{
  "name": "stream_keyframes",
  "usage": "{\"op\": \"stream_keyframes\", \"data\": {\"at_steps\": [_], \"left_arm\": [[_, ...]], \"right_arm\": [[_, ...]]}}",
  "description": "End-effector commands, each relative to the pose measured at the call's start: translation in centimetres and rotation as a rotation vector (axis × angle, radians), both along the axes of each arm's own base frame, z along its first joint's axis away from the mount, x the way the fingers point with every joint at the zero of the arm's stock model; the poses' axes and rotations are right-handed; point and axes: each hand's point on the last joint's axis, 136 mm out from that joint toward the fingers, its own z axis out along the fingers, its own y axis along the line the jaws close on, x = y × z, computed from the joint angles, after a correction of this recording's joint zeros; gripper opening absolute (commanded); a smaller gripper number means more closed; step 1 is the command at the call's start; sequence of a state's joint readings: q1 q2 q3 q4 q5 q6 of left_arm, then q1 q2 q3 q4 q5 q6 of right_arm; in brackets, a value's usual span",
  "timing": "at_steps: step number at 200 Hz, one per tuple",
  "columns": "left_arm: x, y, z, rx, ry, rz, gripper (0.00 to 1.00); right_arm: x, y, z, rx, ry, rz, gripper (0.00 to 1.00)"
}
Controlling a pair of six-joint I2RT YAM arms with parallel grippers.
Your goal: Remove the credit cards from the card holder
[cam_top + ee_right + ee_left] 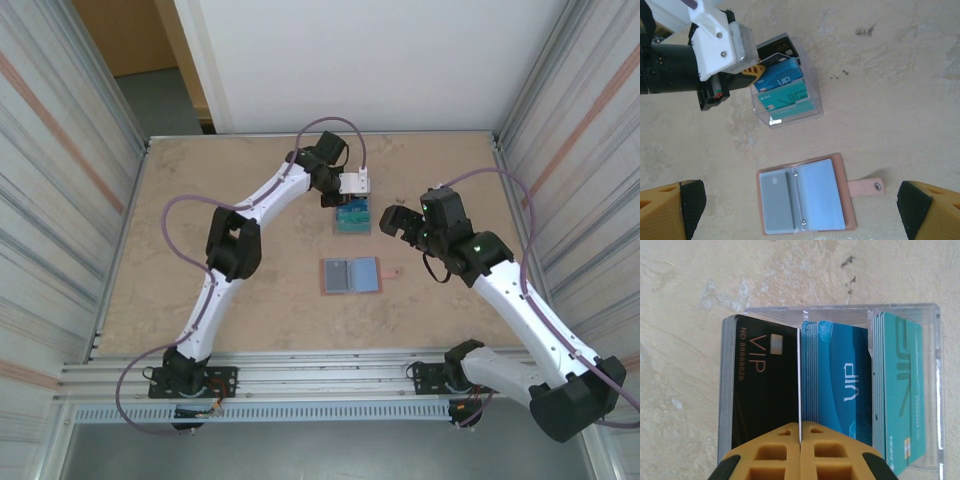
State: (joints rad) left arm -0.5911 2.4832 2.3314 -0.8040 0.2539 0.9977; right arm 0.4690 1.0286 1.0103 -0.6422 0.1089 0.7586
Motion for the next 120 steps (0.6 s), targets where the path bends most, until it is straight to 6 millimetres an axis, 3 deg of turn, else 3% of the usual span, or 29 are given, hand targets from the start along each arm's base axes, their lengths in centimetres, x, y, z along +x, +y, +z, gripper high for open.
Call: {"op": "stream_keyframes", "data": {"at_steps": [1,91,111,120], "left_arm": [[-0.8,1.1,-1.6,0.055,0.062,0.014,0.0],[-1.5,1.4,0.2,0.054,0.07,0.038,0.0],[-1.1,1.1,0.7,0.042,0.043,0.055,0.19],[-0.9,1.0,1.1,0.036,0.03,0.06,0.23]], "right_arm": [[-0.6,-0.7,-0.7,-0.006,0.023,-0.033,0.99],[-0.4,-0.1,-0.9,-0.001,0.024,-0.019,0.99],[-0.3,0.0,-1.1,-0.001,0.03,-0.015,0.99],[-0.3,0.0,-1.1,-0.003,0.03,-0.013,0.99]]}}
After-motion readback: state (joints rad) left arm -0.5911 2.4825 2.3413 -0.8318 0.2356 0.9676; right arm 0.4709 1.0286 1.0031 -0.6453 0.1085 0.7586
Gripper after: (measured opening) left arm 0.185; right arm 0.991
